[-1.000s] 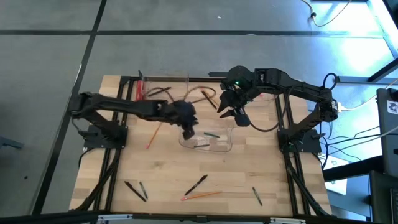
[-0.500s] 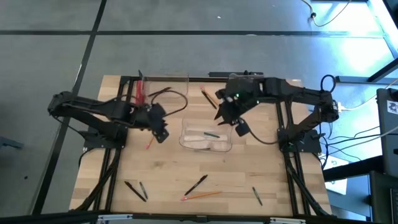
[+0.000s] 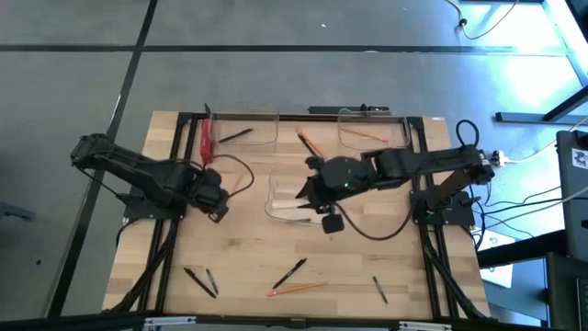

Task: Sort crayons/erasers/pens/pencils in bins
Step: Put the black pen into the top left transparent bin

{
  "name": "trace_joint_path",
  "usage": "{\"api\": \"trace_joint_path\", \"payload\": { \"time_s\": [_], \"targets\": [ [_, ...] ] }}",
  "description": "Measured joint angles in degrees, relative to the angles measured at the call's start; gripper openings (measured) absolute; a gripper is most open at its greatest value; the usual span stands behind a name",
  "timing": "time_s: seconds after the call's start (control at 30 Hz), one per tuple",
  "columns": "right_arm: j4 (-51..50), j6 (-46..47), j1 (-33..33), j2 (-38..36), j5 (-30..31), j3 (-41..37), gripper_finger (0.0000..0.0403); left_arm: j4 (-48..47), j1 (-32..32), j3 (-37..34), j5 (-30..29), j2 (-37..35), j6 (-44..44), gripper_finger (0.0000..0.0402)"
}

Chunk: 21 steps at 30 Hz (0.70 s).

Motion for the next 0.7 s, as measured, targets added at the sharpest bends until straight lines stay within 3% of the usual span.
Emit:
{"api": "trace_joint_path", "payload": {
  "time_s": [0.33,0.53,0.7],
  "targets": [
    [0.14,-1.19,1.08,1.03,-0.38,0.00,0.0112,14.32,-0.73,-11.13,4.41,-0.02,-3.93,0.0073],
    [-4.65,-3.60,1.08,1.03,-0.62,0.00,0.0112,17.80,-0.69,-11.92,4.46,-0.02,-4.46,0.0073],
    [-10.26,-3.58,0.73,2.07,-5.41,0.00,0.0112,18.22,-0.69,-11.92,4.21,-0.02,-4.46,0.0073]
  ]
}}
